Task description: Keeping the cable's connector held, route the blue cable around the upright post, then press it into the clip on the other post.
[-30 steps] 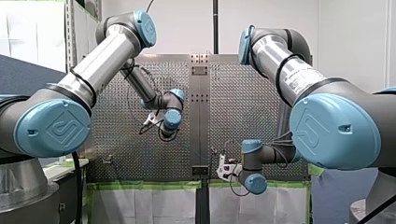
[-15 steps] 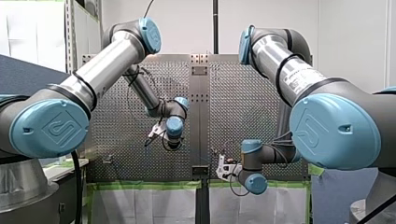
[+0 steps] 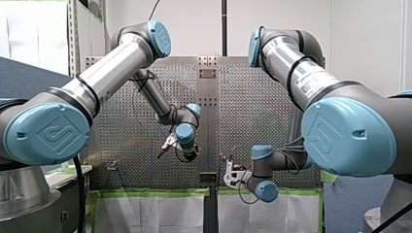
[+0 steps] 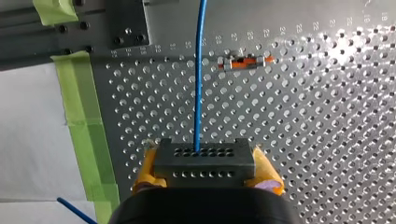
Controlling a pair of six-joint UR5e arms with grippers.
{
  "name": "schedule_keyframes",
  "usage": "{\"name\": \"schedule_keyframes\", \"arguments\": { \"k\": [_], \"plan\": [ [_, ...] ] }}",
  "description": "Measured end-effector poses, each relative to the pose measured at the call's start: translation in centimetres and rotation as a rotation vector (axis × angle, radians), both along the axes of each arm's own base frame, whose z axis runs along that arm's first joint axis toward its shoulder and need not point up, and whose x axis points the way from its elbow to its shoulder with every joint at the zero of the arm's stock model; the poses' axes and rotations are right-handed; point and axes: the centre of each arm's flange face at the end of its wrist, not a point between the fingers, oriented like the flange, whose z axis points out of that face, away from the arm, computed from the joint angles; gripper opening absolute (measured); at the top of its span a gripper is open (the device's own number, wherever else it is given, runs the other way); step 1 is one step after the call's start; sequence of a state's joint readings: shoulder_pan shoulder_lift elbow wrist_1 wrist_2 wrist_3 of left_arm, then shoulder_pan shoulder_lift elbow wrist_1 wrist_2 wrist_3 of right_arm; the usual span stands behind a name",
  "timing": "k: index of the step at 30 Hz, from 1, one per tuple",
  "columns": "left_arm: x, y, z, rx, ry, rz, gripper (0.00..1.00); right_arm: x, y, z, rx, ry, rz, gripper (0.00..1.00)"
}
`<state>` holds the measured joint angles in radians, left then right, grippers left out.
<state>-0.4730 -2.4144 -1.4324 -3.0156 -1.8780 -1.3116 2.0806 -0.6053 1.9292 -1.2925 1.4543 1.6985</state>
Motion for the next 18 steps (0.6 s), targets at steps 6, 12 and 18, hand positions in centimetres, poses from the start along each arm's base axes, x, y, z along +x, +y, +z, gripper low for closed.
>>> {"name": "schedule_keyframes", "arguments": {
  "k": [6,12,18],
  "plan": [
    [-1.1,-1.2,-0.1,-0.014,0.021,-0.03,0.99,0.1,0.1,0.0,0.001,0.001,0.006,0.0],
    [-1.8,-2.1,-0.1,-0.031,0.026,-0.041,0.99,0.2,0.2,0.0,-0.002,-0.002,0.008,0.0],
    [-2.6,-3.1,-0.1,-0.035,0.028,-0.053,0.99,0.3,0.1,0.1,-0.007,-0.011,0.009,0.0]
  ]
}}
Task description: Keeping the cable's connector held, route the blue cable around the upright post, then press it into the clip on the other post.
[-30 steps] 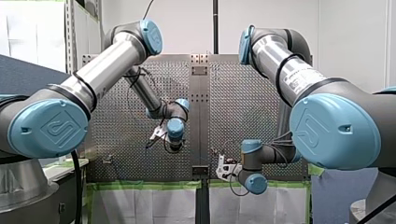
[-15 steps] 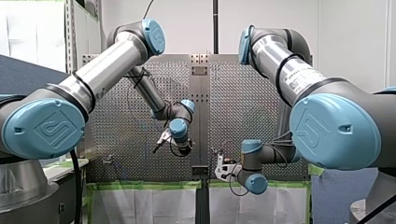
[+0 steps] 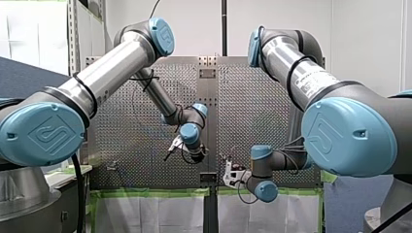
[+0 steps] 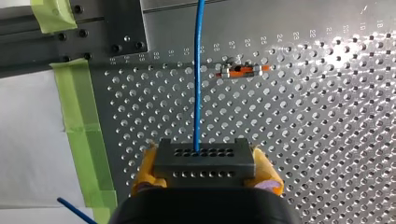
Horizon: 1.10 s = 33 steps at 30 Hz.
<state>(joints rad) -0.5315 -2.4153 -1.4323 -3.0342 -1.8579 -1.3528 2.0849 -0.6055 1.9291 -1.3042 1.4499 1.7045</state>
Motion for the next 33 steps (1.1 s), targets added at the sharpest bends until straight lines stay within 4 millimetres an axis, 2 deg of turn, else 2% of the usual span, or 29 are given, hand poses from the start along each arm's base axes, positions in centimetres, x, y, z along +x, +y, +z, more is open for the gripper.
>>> {"name": "schedule_keyframes", "arguments": {
  "k": [8,18,33],
  "plan": [
    [-0.7,-0.8,-0.2,-0.028,0.015,-0.008,0.99,0.1,-0.2,0.2,-0.003,-0.024,-0.001,0.0],
    [-2.5,-1.5,-4.0,-0.009,0.081,-0.035,0.99,0.1,-0.2,0.3,-0.003,-0.038,0.0,0.0],
    [-1.9,-2.3,-4.3,-0.063,0.02,-0.014,0.99,0.1,-0.3,0.3,-0.005,-0.036,-0.001,0.0]
  ]
}}
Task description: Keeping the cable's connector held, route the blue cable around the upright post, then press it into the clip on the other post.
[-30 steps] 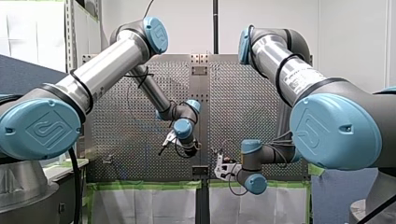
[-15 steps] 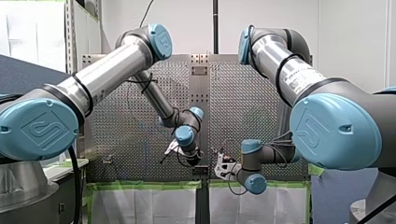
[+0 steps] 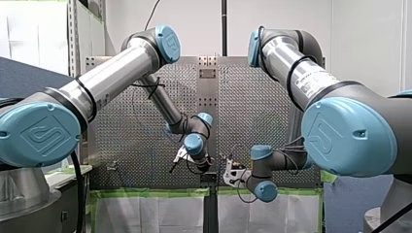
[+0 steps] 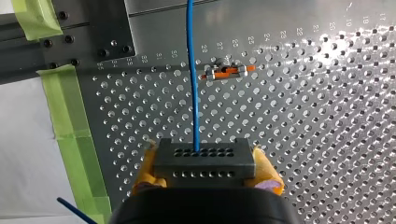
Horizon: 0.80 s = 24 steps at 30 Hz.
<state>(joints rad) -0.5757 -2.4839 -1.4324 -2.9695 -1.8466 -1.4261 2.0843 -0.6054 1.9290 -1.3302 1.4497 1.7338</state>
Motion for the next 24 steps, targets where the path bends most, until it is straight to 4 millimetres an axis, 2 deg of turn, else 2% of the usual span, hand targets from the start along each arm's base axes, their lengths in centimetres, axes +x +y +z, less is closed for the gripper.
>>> {"name": "schedule_keyframes", "arguments": {
  "k": [1,2,3,4,5,6,7,9,10,11,12,24],
  "plan": [
    [0.03,0.03,0.01,0.002,-0.003,0.004,0.99,0.0,0.01,0.0,0.0,0.0,0.0,0.0],
    [0.08,0.08,0.03,0.003,-0.007,0.01,0.9,0.01,0.01,0.0,0.0,0.0,0.0,0.0],
    [0.14,0.12,0.05,0.005,-0.012,0.017,0.73,0.01,0.01,0.0,0.0,0.0,0.0,0.0],
    [0.17,0.14,0.06,0.006,-0.016,0.021,0.73,0.0,0.0,0.0,0.0,0.0,0.0,0.0],
    [0.2,0.14,0.08,0.007,-0.019,0.024,0.68,0.01,0.0,0.0,0.0,0.0,0.0,0.0],
    [0.23,0.14,0.09,0.007,-0.023,0.027,0.43,0.0,0.0,0.0,0.0,0.0,-0.001,0.0],
    [0.25,0.13,0.1,0.005,-0.025,0.029,0.43,-0.01,-0.01,0.0,0.0,0.0,-0.001,0.0],
    [0.28,0.08,0.11,0.0,-0.029,0.033,0.22,-0.04,-0.03,0.0,0.0,0.0,-0.003,0.0],
    [0.29,0.07,0.12,-0.002,-0.03,0.035,0.22,-0.04,-0.03,0.0,0.0,0.0,-0.003,0.0],
    [0.31,0.06,0.12,-0.004,-0.032,0.037,0.09,-0.06,-0.04,-0.01,0.0,0.0,-0.004,0.0],
    [0.31,0.04,0.13,-0.007,-0.033,0.039,0.0,-0.08,-0.07,0.0,0.0,0.0,-0.004,0.0],
    [0.23,-0.15,0.18,-0.008,-0.044,0.046,0.0,-0.59,-0.51,-0.03,0.003,0.001,-0.019,0.0]
  ]
}}
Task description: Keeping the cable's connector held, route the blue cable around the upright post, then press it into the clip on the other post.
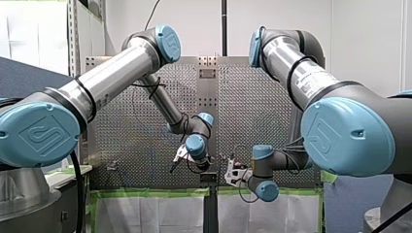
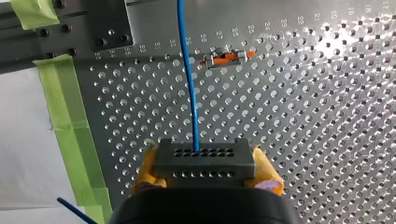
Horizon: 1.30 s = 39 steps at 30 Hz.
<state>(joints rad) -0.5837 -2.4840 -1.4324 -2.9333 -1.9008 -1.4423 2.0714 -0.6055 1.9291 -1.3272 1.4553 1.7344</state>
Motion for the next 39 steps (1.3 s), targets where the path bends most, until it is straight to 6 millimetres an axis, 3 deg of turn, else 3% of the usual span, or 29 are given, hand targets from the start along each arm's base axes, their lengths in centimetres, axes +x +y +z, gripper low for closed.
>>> {"name": "schedule_keyframes", "arguments": {
  "k": [21,39],
  "plan": [
    [1.7,-1.1,0.5,-0.166,-0.109,0.04,0.0,-1.5,-3.2,0.5,-0.007,-0.009,-0.049,0.0],
    [2.5,-1.2,0.6,-0.28,-0.102,0.043,0.0,-2.2,-6.5,1.3,-0.032,-0.011,-0.071,0.0]
  ]
}}
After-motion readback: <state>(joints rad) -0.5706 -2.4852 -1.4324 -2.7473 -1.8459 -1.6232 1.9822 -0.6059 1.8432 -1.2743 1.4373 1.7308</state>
